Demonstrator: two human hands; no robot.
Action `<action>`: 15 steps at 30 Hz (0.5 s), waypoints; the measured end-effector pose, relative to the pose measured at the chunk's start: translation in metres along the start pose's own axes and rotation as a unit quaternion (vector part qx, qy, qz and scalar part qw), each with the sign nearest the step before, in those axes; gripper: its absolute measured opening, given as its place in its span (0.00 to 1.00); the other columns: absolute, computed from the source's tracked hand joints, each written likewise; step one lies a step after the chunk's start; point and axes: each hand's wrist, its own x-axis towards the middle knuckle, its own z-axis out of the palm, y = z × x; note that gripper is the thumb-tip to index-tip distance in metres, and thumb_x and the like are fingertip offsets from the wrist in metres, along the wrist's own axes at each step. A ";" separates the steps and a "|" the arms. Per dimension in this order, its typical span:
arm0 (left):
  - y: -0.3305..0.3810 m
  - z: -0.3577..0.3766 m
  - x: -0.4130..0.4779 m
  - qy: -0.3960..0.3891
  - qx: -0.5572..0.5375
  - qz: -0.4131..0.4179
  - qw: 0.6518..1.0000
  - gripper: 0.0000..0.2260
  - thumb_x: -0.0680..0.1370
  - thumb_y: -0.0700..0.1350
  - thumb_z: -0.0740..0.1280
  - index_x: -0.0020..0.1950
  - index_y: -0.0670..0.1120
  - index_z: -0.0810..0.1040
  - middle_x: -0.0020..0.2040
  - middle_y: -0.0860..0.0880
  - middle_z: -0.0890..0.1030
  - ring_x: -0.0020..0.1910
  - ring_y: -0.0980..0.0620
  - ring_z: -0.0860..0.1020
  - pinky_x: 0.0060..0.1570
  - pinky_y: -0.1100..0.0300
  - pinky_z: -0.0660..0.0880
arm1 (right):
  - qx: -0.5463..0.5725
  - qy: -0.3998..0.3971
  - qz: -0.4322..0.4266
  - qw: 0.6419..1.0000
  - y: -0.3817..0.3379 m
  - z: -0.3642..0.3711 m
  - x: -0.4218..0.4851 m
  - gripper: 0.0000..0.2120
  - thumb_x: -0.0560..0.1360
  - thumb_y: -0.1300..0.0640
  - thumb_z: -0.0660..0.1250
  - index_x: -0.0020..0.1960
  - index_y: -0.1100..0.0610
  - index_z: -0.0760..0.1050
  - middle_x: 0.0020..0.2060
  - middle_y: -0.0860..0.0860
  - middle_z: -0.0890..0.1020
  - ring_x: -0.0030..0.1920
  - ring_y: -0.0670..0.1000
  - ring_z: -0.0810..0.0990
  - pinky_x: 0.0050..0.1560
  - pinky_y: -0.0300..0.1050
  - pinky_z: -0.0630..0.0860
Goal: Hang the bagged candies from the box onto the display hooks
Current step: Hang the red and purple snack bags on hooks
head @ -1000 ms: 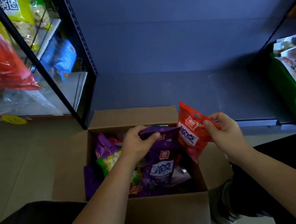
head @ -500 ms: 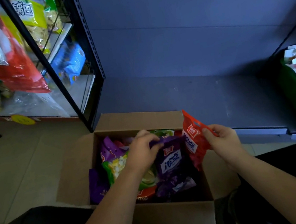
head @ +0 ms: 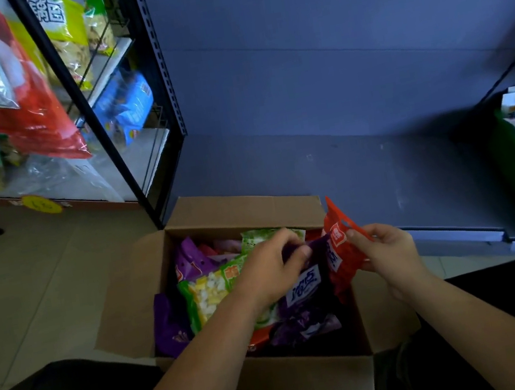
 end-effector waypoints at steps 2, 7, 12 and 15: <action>-0.004 0.004 -0.004 -0.021 0.069 0.014 0.997 0.16 0.72 0.60 0.75 0.55 0.56 0.75 0.51 0.58 0.79 0.48 0.59 0.79 0.47 0.59 0.78 | 0.003 -0.004 0.000 1.000 0.000 0.001 0.000 0.06 0.77 0.58 0.74 0.47 0.60 0.83 0.44 0.57 0.88 0.45 0.55 0.87 0.45 0.53 0.85; -0.021 0.000 -0.001 0.065 0.106 0.005 0.992 0.05 0.73 0.46 0.75 0.45 0.52 0.81 0.43 0.56 0.80 0.45 0.53 0.80 0.43 0.53 0.77 | 0.012 -0.009 0.009 1.000 0.002 0.002 0.003 0.05 0.77 0.58 0.74 0.48 0.60 0.83 0.44 0.58 0.88 0.45 0.56 0.87 0.47 0.55 0.85; -0.004 -0.010 0.003 0.100 -0.020 -0.060 0.993 0.05 0.75 0.48 0.74 0.49 0.54 0.84 0.41 0.56 0.86 0.40 0.58 0.84 0.42 0.53 0.83 | 0.018 -0.016 -0.011 1.000 -0.009 -0.001 -0.001 0.02 0.78 0.61 0.73 0.49 0.57 0.84 0.42 0.54 0.88 0.41 0.52 0.87 0.42 0.50 0.83; 0.018 -0.028 0.004 0.115 -0.031 -0.029 0.992 0.03 0.77 0.46 0.72 0.47 0.49 0.85 0.39 0.55 0.86 0.39 0.59 0.83 0.43 0.55 0.81 | 0.004 -0.010 -0.041 0.999 -0.027 -0.006 -0.006 0.03 0.78 0.61 0.73 0.46 0.57 0.85 0.40 0.55 0.89 0.41 0.55 0.87 0.46 0.50 0.83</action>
